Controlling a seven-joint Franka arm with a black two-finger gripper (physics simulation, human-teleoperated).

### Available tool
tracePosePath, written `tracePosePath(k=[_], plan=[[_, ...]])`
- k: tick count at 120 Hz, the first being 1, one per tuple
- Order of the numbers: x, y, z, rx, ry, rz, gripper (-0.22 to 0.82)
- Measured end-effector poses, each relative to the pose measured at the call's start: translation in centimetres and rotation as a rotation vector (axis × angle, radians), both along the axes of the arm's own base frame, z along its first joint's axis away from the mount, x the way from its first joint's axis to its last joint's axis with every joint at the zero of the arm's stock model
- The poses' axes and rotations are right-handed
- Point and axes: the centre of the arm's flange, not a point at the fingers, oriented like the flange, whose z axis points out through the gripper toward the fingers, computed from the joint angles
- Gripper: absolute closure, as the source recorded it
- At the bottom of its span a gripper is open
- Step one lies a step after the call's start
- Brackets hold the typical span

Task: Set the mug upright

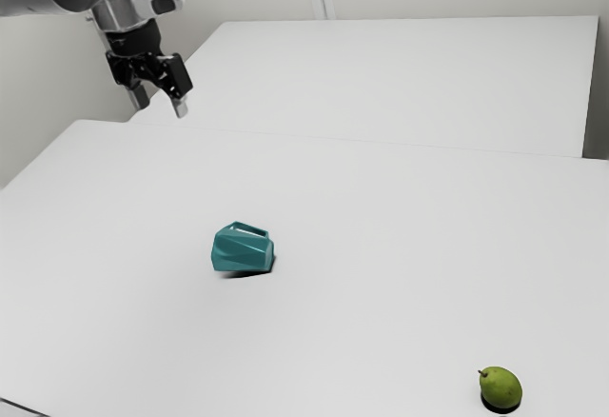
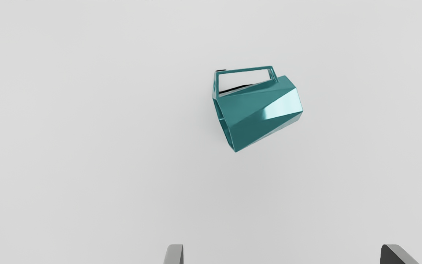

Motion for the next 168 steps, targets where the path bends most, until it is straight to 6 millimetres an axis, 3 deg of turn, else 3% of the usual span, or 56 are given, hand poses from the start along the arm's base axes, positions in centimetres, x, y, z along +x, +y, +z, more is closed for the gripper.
tracePosePath(k=[48,63,102,144,168], plan=[[-1.0,-0.9,-0.2,0.001,0.007,-0.019,0.02],[-1.3,-0.2,-1.3,0.0,0.008,-0.007,0.02],[-1.4,6.9,-6.6,-0.111,-0.002,0.134,0.02],[-2.6,12.1,-13.1,-0.407,-0.056,0.243,0.02],[-3.7,13.0,-17.9,-0.604,-0.114,0.265,0.02]])
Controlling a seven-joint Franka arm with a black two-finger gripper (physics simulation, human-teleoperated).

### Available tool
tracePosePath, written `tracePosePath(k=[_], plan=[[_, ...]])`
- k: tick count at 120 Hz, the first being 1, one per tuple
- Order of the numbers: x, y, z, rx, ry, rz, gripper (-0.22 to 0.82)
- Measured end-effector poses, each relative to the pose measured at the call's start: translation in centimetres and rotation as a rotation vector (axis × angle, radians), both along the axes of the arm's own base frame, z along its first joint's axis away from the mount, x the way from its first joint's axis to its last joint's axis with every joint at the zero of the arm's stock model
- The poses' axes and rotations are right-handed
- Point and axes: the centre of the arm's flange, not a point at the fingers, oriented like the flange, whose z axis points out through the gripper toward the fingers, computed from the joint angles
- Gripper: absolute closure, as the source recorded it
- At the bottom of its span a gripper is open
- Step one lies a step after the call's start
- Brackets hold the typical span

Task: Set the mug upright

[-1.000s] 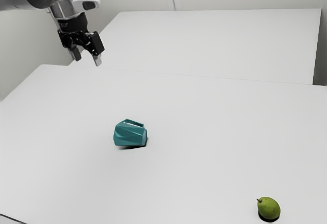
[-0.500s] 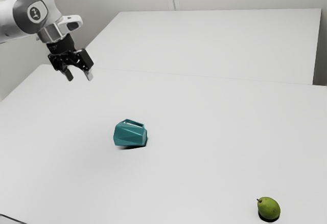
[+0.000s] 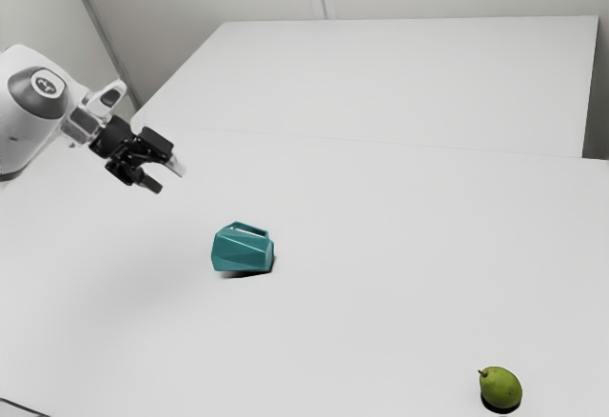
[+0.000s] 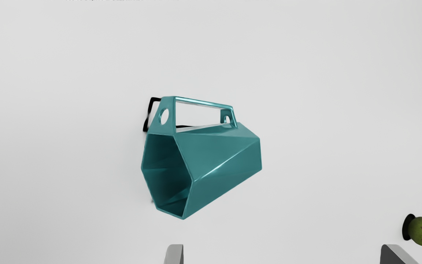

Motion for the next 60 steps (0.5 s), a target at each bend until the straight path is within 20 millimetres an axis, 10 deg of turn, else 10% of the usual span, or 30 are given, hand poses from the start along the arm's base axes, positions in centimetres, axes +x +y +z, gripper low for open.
tracePosePath(k=[60], plan=[[-2.8,0.9,-9.2,-0.231,-0.232,0.06,0.02]])
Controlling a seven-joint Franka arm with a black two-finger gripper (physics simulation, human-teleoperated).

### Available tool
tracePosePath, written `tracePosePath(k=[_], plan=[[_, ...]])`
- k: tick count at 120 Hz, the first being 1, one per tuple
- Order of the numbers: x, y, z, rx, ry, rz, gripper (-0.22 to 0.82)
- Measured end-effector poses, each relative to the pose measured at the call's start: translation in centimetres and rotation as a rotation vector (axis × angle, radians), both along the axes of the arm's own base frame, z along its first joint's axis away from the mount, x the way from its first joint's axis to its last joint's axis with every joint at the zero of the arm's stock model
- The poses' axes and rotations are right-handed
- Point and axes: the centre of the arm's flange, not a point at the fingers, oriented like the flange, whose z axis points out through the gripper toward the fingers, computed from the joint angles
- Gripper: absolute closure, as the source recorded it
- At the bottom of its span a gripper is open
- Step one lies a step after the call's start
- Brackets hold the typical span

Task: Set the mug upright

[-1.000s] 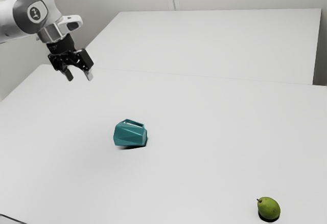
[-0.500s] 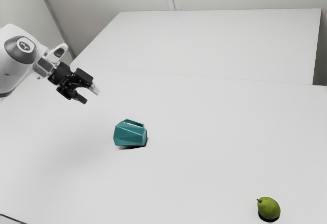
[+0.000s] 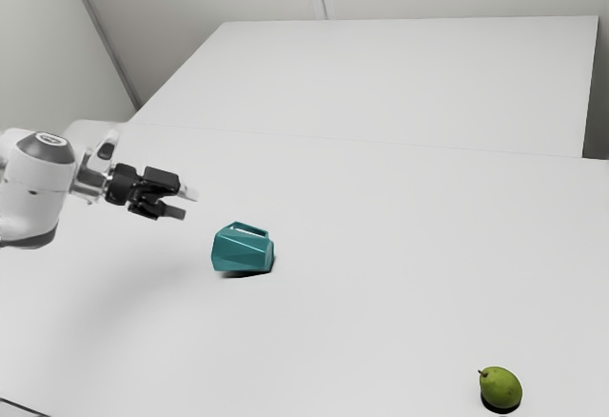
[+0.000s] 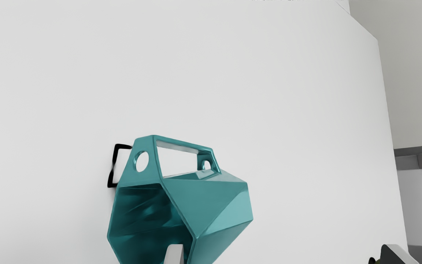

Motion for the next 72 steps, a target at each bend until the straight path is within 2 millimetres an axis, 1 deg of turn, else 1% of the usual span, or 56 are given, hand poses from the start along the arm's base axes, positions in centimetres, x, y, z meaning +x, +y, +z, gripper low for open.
tracePosePath(k=[21,36,72], plan=[[-0.5,0.3,-2.8,-0.018,-0.045,0.003,0.02],[-0.8,0.5,-4.5,-0.017,-0.064,-0.003,0.02],[-0.7,-0.5,-6.7,-0.029,-0.064,-0.03,0.02]])
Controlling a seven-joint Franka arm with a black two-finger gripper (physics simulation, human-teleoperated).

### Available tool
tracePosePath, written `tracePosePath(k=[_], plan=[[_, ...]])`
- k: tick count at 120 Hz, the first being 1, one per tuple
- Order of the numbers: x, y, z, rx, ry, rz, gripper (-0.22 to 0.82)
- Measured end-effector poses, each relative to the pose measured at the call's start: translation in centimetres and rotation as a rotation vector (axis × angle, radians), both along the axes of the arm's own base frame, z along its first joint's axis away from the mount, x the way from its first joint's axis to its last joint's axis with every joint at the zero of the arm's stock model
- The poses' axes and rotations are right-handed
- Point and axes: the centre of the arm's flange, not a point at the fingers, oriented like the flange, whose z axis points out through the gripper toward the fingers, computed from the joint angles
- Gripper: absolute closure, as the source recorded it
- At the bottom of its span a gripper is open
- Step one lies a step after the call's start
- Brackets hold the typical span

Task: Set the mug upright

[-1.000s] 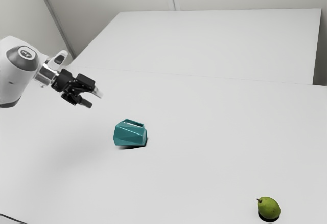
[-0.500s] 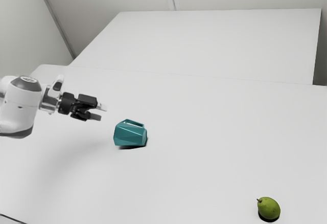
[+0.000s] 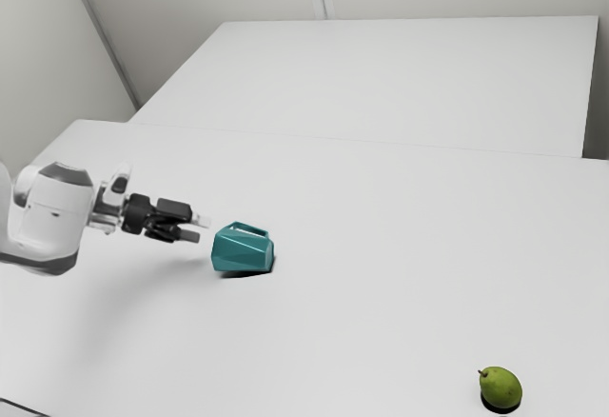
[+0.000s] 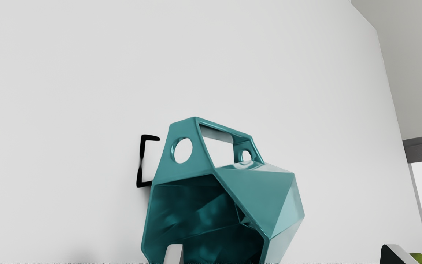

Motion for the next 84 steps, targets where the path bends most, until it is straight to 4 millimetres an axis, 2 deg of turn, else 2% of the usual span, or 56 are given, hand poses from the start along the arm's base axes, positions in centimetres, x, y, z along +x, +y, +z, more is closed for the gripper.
tracePosePath(k=[45,84], plan=[[-0.5,-0.9,-1.9,-0.042,0.089,-0.023,0.02],[-0.3,-1.3,-2.4,-0.088,0.088,-0.022,0.02]])
